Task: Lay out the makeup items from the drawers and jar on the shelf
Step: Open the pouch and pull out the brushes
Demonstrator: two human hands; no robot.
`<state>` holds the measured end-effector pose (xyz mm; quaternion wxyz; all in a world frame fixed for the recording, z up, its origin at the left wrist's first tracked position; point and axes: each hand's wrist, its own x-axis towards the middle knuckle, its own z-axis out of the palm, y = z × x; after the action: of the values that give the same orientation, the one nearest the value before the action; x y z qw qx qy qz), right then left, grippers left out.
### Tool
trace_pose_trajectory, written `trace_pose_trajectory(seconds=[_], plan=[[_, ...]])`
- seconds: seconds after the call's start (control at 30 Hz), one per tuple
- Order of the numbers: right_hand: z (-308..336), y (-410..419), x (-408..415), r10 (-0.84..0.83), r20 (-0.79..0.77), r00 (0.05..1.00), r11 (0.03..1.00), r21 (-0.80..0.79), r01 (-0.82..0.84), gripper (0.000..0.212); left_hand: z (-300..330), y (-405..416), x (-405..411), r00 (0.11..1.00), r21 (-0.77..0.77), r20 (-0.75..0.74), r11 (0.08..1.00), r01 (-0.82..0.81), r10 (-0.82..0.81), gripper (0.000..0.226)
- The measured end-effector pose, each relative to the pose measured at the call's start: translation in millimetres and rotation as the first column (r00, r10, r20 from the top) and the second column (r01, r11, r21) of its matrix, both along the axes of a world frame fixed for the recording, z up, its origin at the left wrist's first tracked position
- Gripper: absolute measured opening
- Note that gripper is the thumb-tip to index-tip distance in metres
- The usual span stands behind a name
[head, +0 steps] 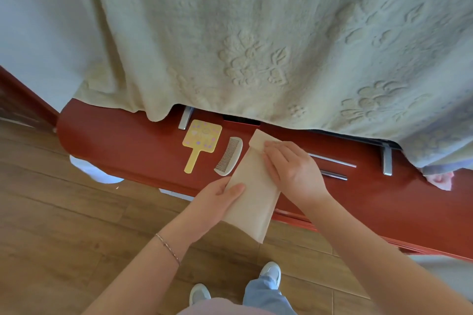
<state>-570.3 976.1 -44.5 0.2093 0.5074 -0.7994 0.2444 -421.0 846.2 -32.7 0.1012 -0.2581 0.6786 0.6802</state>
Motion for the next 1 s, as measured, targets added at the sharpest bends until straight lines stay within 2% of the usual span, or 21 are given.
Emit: trace_pose_trajectory(seconds=[0.1, 0.2, 0.27, 0.33, 0.37, 0.43, 0.47, 0.5, 0.53, 0.57, 0.6, 0.63, 0.67, 0.7, 0.73, 0.77, 0.83, 0.87, 0.93, 1.0], plan=[[19.0, -5.0, 5.4, -0.119, 0.247, 0.962, 0.988, -0.070, 0.140, 0.024, -2.5, -4.5, 15.1, 1.000, -0.035, 0.004, 0.999, 0.031, -0.031, 0.023], [32.8, -5.4, 0.2, -0.159, 0.477, 0.864, 0.968, -0.096, 0.231, 0.026, -6.9, -7.2, 29.7, 0.999, -0.003, 0.006, 0.999, 0.046, -0.046, 0.021], [35.3, -3.6, -12.9, -0.235, 0.501, 0.833, 0.932, -0.128, 0.340, 0.021, -6.6, -8.7, 36.8, 0.997, 0.033, 0.018, 0.997, 0.073, -0.074, 0.022], [34.4, -0.9, -22.5, -0.299, 0.407, 0.863, 0.917, -0.128, 0.377, 0.018, -7.4, -9.1, 40.0, 0.985, 0.051, 0.039, 0.985, 0.166, -0.168, 0.028], [31.6, 0.2, -23.6, -0.324, 0.306, 0.895, 0.919, -0.123, 0.375, 0.015, -8.6, -8.0, 40.5, 0.974, 0.051, 0.056, 0.975, 0.219, -0.221, 0.031], [25.8, 1.7, -20.0, -0.396, -0.006, 0.918, 0.913, -0.114, 0.393, 0.013, -9.6, -3.7, 40.1, 0.955, 0.061, 0.083, 0.958, 0.281, -0.285, 0.036], [24.1, 3.1, -15.4, -0.402, -0.147, 0.904, 0.915, -0.092, 0.392, 0.024, -10.9, -2.0, 39.2, 0.952, 0.080, 0.088, 0.955, 0.286, -0.293, 0.039], [21.4, 5.2, -11.4, -0.357, -0.249, 0.900, 0.933, -0.063, 0.353, 0.032, -11.9, -0.4, 37.7, 0.951, 0.102, 0.089, 0.952, 0.287, -0.296, 0.042], [20.7, 7.5, -8.6, -0.276, -0.274, 0.921, 0.960, -0.025, 0.280, 0.035, -12.5, 0.6, 36.1, 0.950, 0.110, 0.084, 0.950, 0.291, -0.300, 0.043], [21.1, 9.4, -7.9, -0.197, -0.223, 0.955, 0.979, 0.008, 0.204, 0.032, -12.2, 1.6, 34.5, 0.949, 0.107, 0.075, 0.949, 0.298, -0.306, 0.043], [24.7, 11.4, -8.8, -0.129, -0.020, 0.991, 0.991, 0.023, 0.129, 0.026, -11.1, 2.4, 32.5, 0.948, 0.103, 0.070, 0.947, 0.304, -0.312, 0.042], [30.1, 13.6, -10.6, -0.080, 0.280, 0.957, 0.997, 0.001, 0.083, 0.022, -10.9, 2.5, 30.8, 0.949, 0.102, 0.065, 0.948, 0.300, -0.308, 0.042], [36.6, 16.1, -12.3, -0.044, 0.565, 0.824, 0.998, -0.003, 0.055, 0.018, -10.9, 2.5, 28.7, 0.952, 0.104, 0.062, 0.951, 0.292, -0.299, 0.043], [39.4, 18.5, -15.0, -0.010, 0.740, 0.673, 1.000, -0.003, 0.018, 0.013, -11.4, 2.5, 26.6, 0.955, 0.109, 0.058, 0.953, 0.283, -0.291, 0.043], [40.8, 20.8, -18.0, 0.004, 0.784, 0.620, 0.998, 0.033, -0.049, 0.009, -12.0, 2.4, 24.1, 0.960, 0.120, 0.049, 0.956, 0.268, -0.276, 0.043], [41.3, 21.6, -20.0, 0.010, 0.772, 0.635, 0.990, 0.082, -0.116, 0.018, -12.2, 2.7, 21.3, 0.965, 0.137, 0.040, 0.958, 0.250, -0.258, 0.044], [35.7, 21.8, -24.9, 0.034, 0.627, 0.778, 0.950, 0.221, -0.219, 0.035, -15.1, 3.3, 15.6, 0.974, 0.175, 0.035, 0.961, 0.216, -0.225, 0.043], [33.3, 21.1, -27.9, 0.034, 0.579, 0.815, 0.936, 0.268, -0.229, 0.037, -16.5, 4.0, 12.2, 0.977, 0.197, 0.037, 0.960, 0.199, -0.210, 0.042], [28.2, 20.8, -37.2, 0.023, 0.630, 0.776, 0.947, 0.234, -0.218, 0.034, -19.2, 5.5, 6.0, 0.982, 0.245, 0.047, 0.955, 0.167, -0.184, 0.046], [24.5, 20.7, -46.1, 0.014, 0.754, 0.657, 0.971, 0.145, -0.187, 0.022, -23.6, 6.5, 0.8, 0.986, 0.271, 0.057, 0.953, 0.134, -0.155, 0.053]])
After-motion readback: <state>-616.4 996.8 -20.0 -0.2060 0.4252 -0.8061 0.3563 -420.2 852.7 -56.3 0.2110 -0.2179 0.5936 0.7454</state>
